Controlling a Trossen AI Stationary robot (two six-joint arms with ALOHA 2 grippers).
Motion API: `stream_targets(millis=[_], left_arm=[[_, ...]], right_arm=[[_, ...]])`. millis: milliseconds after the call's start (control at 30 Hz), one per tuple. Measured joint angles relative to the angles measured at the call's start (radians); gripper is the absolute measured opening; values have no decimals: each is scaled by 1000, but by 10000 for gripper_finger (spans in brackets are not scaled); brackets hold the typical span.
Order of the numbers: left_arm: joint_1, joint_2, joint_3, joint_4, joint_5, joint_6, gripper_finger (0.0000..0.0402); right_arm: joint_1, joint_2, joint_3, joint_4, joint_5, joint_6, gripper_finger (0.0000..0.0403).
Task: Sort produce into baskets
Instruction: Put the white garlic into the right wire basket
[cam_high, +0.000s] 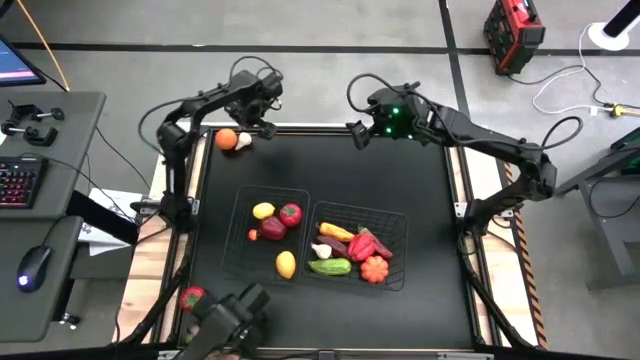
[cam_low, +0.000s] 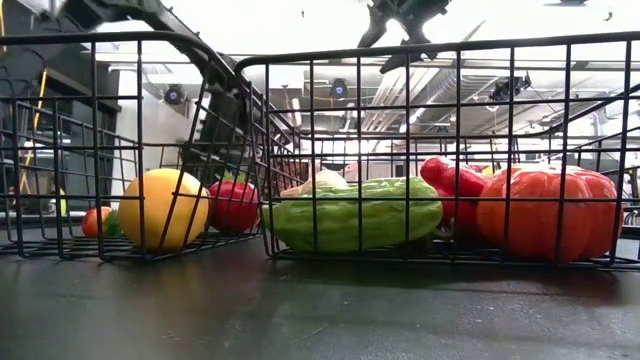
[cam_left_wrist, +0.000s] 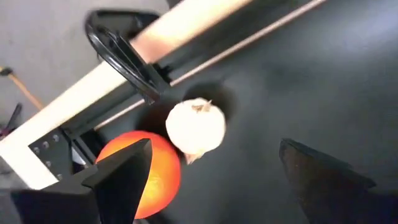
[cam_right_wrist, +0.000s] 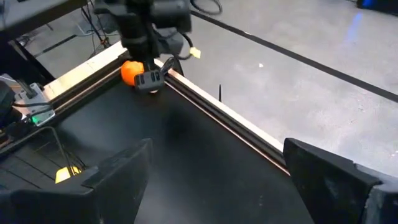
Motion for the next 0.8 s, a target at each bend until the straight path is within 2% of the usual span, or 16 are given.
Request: stream_targets(millis=[133, 367, 500, 800], left_arm=[[1, 88, 54, -101, -6, 28, 339], [-1, 124, 54, -113, -8, 32, 339], [9, 148, 54, -122, -54, 35, 339], [25, 210, 54, -115, -34, 38, 339]], right_arm=[[-4, 0, 0, 1, -2, 0, 353], [-4, 0, 0, 1, -1, 1, 353], [-3, 0, 0, 1, -1, 3, 353], [-3, 0, 0, 1, 2, 23, 353]])
